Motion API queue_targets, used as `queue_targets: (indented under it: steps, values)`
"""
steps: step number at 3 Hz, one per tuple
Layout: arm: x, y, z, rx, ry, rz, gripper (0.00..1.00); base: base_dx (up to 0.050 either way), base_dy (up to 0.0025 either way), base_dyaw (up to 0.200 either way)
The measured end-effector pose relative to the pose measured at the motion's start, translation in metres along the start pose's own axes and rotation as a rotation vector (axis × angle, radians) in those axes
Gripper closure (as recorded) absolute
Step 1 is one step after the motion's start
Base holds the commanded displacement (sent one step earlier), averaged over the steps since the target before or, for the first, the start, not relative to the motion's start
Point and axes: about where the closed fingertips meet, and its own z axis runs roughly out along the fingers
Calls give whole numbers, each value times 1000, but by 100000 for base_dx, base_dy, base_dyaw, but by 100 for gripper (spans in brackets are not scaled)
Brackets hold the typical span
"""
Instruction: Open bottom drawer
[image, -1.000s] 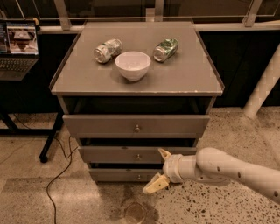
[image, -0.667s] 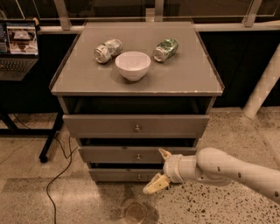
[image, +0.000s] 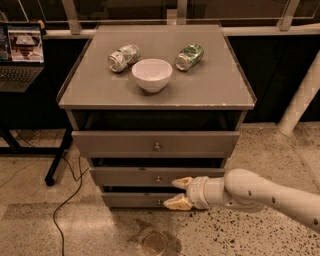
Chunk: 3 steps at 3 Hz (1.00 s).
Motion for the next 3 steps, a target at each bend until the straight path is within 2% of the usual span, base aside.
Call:
queue_targets:
  steps: [2, 3]
  values:
    - [0, 0, 0, 0, 0, 0, 89, 0, 0, 0]
    - [10, 1, 7, 51, -23, 20, 100, 0, 0, 0]
